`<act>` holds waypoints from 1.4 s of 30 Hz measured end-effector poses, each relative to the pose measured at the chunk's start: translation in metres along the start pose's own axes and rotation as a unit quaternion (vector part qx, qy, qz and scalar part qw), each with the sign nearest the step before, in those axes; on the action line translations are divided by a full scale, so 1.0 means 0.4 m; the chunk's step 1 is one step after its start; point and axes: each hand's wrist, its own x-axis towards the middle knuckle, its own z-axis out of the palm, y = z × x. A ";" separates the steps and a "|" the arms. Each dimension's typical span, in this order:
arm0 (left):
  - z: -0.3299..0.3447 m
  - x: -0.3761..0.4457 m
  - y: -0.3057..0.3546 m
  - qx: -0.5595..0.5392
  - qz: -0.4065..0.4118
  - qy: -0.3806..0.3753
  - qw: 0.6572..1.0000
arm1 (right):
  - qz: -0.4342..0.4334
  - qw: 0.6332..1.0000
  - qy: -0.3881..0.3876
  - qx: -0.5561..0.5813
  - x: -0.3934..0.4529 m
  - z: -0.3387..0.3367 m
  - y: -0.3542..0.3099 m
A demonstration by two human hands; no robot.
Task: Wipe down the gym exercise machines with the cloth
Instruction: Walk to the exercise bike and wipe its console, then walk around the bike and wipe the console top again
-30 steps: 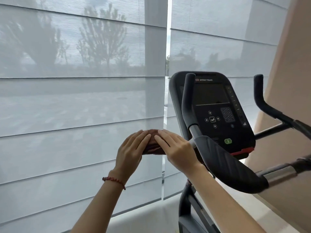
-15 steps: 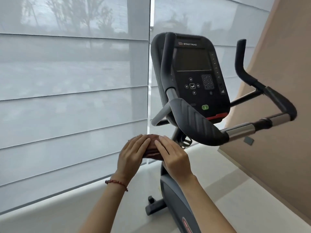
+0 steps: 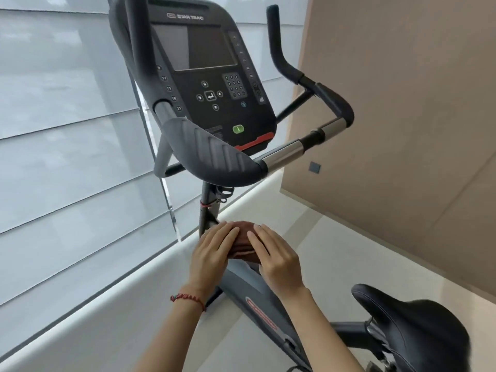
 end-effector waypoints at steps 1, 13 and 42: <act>0.020 0.002 0.013 -0.016 0.009 -0.007 1.000 | 0.010 1.000 -0.002 -0.011 -0.013 -0.017 0.011; 0.180 0.051 0.187 -0.192 0.120 -0.068 0.972 | 0.130 0.976 -0.041 -0.168 -0.168 -0.192 0.087; 0.110 -0.146 0.960 -0.548 0.357 -0.086 0.751 | 0.373 0.739 -0.049 -0.560 -0.557 -0.856 -0.211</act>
